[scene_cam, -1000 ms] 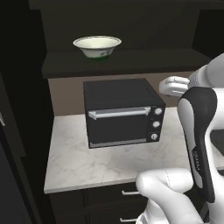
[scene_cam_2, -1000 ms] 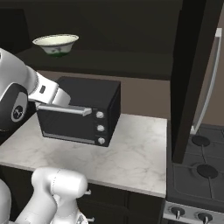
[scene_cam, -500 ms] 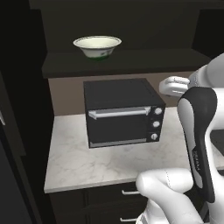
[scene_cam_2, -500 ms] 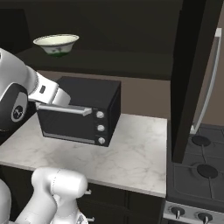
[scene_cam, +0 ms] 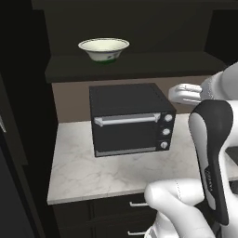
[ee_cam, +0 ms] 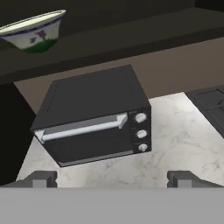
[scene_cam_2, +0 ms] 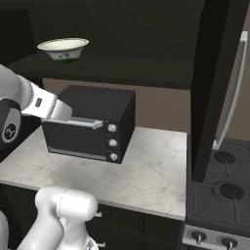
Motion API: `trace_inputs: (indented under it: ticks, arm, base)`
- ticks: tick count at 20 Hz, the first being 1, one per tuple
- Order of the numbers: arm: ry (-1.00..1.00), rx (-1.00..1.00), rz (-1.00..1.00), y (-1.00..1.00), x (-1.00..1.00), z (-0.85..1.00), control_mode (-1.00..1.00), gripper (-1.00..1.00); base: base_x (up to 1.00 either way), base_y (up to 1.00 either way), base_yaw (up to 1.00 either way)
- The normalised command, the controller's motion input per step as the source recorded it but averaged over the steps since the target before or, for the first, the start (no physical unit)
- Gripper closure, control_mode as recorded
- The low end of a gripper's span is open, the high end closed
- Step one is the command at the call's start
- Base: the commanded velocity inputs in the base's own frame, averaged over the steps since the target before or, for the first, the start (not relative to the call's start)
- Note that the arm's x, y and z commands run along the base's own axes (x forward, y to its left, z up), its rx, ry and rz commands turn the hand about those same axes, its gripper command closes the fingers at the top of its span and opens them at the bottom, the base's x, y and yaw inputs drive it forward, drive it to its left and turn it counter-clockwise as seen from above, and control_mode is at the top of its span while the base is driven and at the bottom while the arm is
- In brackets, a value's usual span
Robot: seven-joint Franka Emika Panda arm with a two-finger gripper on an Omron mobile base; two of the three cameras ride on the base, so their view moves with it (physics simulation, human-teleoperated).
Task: Move the bowls from the cabinet to the plates on the dining table.
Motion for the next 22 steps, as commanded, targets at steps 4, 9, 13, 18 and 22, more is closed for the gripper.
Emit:
trace_inputs:
  ticks: [4, 9, 13, 18, 22]
  arm:
    - [-0.23, -0.04, 0.03, 0.22, -0.27, 0.15, -1.00, -1.00]
    - [-0.24, -0.04, 0.05, 0.15, -0.16, 0.33, -1.00, -1.00]
    - [-0.18, -0.03, 0.05, 0.19, -0.01, 0.36, -1.00, -1.00]
    - [-0.16, -0.03, 0.04, 0.19, 0.00, 0.38, -1.00, -1.00]
    - [-0.12, -0.02, 0.05, 0.17, 0.00, 0.38, -1.00, -1.00]
  base:
    - [0.00, 0.00, 0.00]
    - [0.00, 0.00, 0.00]
    - [0.00, 0.00, 0.00]
    - [0.00, 0.00, 0.00]
    - [0.00, 0.00, 0.00]
